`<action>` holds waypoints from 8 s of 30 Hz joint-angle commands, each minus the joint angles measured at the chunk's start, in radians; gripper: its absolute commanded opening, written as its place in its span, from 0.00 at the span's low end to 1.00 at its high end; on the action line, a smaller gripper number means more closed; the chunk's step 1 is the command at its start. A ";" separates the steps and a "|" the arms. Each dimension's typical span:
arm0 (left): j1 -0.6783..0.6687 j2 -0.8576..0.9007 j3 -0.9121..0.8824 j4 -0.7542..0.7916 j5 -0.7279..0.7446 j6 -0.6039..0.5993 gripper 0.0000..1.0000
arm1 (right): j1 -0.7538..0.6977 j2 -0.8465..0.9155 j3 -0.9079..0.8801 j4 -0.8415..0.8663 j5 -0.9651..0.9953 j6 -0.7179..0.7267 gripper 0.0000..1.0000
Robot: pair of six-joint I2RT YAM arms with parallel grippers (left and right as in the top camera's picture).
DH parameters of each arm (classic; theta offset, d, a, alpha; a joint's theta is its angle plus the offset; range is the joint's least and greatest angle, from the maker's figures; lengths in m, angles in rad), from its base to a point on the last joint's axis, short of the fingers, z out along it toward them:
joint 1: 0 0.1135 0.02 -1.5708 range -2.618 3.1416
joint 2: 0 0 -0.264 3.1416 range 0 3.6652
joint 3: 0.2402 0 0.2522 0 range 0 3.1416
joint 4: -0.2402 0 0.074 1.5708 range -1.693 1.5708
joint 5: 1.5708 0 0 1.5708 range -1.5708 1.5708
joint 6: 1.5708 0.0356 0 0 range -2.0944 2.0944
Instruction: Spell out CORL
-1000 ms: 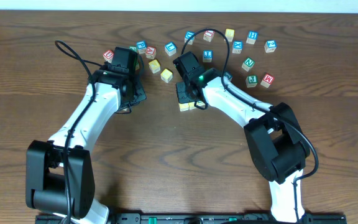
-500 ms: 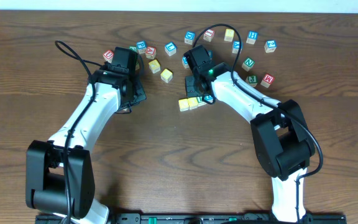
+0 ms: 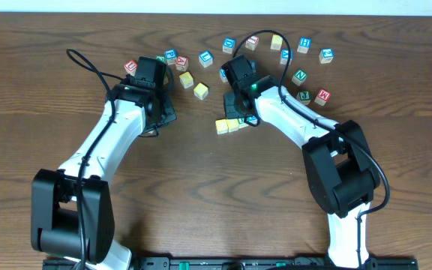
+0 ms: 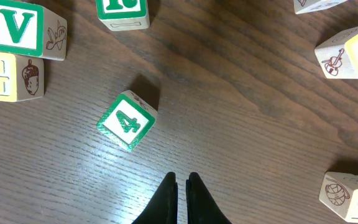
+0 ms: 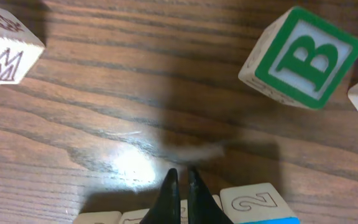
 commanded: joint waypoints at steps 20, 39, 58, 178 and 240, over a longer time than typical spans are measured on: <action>-0.002 0.003 0.004 -0.002 -0.005 -0.005 0.07 | 0.006 0.003 0.003 -0.022 0.009 0.013 0.01; -0.002 0.003 0.004 -0.001 -0.005 -0.005 0.07 | -0.053 0.002 0.008 0.029 0.006 0.013 0.05; -0.002 0.003 0.004 -0.002 -0.005 -0.005 0.08 | -0.066 0.002 0.005 -0.029 -0.006 0.009 0.03; -0.084 0.037 0.003 0.055 -0.005 -0.063 0.08 | -0.209 -0.088 -0.003 -0.138 -0.179 -0.144 0.06; -0.181 0.219 0.004 0.221 0.257 -0.158 0.07 | -0.140 -0.087 -0.129 -0.077 -0.262 0.002 0.03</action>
